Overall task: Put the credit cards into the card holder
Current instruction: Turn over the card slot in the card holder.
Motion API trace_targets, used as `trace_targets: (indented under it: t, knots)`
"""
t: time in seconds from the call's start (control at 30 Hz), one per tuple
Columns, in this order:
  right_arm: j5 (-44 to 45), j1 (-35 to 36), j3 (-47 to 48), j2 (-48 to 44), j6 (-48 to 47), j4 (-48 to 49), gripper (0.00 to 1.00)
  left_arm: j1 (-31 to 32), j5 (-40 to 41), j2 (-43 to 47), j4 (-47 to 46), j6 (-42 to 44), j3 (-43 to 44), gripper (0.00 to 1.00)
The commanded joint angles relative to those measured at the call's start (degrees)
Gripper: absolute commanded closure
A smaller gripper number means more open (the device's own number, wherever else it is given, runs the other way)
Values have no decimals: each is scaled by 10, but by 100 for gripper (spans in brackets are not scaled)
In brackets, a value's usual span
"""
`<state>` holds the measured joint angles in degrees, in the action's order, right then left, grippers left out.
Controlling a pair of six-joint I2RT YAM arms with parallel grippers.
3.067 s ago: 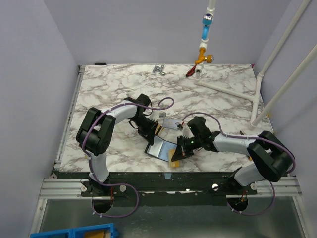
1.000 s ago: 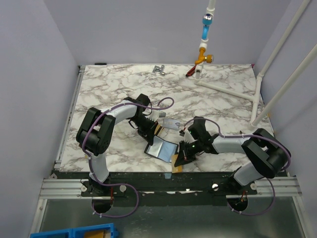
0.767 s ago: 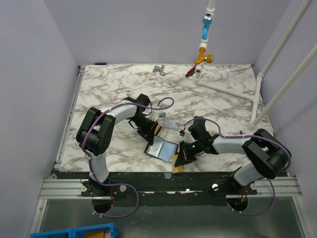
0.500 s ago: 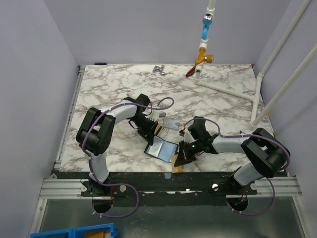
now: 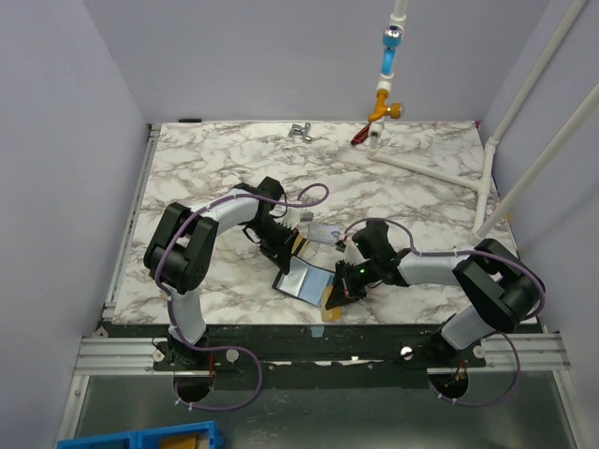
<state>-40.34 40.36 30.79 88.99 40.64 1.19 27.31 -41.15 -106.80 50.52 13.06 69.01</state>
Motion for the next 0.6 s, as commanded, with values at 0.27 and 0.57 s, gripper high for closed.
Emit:
trace_targets:
  t: [0.27,0.57]
  knots:
    - [-18,-3,82,11,-22,-28,99,-6,-33,16,26,17,28,66]
    - [-34,-3,104,74,-1,30,99,-35,-147,-15,61,44,36,56]
